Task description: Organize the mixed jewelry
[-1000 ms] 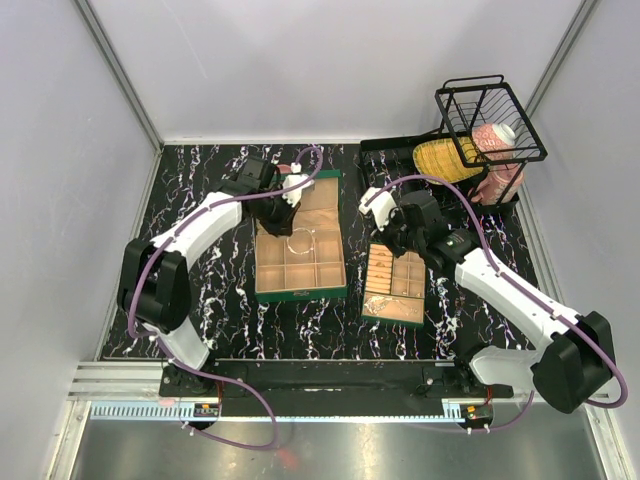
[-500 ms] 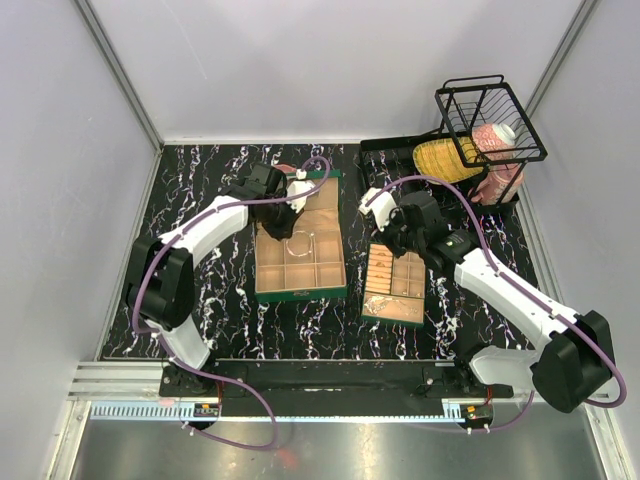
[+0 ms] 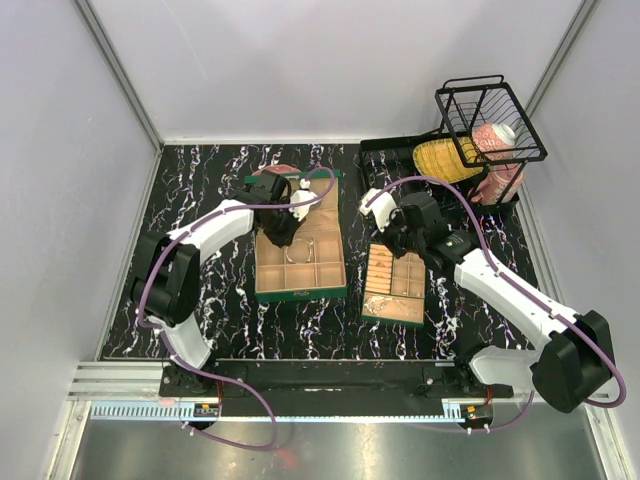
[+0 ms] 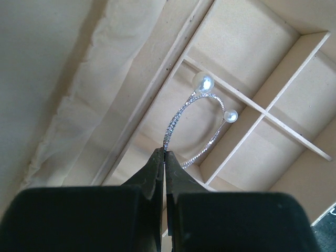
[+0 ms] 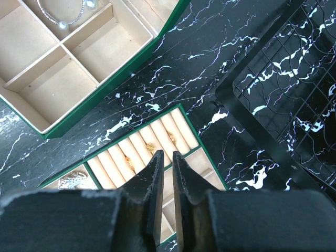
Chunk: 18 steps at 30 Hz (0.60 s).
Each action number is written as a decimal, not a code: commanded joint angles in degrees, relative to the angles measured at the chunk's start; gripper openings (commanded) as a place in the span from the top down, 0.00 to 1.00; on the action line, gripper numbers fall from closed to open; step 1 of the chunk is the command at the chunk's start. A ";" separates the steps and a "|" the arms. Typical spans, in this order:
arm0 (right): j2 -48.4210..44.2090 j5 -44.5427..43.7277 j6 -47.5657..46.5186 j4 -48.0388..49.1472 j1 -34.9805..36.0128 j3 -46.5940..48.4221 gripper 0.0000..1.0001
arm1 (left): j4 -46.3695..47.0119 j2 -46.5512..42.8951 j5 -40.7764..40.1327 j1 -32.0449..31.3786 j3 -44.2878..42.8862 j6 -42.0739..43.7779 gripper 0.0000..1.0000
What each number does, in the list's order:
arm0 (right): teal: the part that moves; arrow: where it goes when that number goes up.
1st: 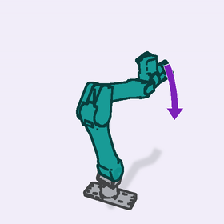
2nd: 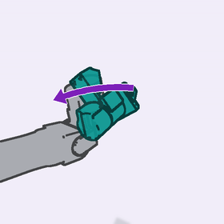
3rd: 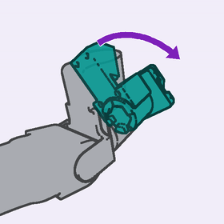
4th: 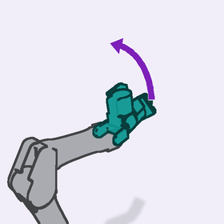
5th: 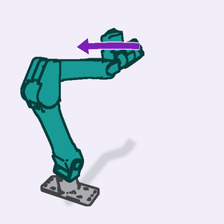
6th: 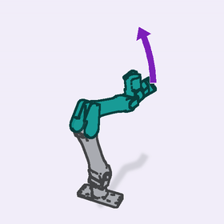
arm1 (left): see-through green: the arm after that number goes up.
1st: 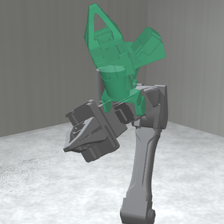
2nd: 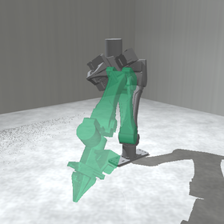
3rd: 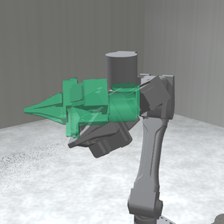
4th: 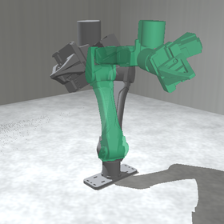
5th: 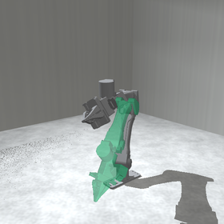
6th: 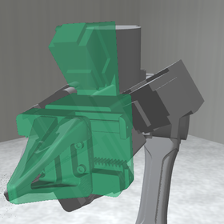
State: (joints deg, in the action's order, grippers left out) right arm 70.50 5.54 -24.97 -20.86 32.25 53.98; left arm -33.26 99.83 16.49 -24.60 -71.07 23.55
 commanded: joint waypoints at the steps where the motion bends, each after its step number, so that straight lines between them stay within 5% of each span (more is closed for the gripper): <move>1: -0.45 0.17 0.80 1.53 -0.35 -0.01 0.82 | 2.14 0.72 -1.11 -0.80 0.14 0.44 1.00; 9: -0.28 -1.67 0.54 0.12 -0.70 0.25 0.75 | 2.23 2.03 -2.60 -1.41 0.32 0.97 0.95; 18: -3.08 -6.58 -1.22 -2.95 -0.87 -1.06 0.66 | 2.49 -0.60 -3.75 -1.50 0.14 1.50 0.68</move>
State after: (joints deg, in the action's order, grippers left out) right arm 70.32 2.85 -25.12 -22.59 31.86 53.71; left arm -32.84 101.62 14.11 -25.85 -70.70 24.64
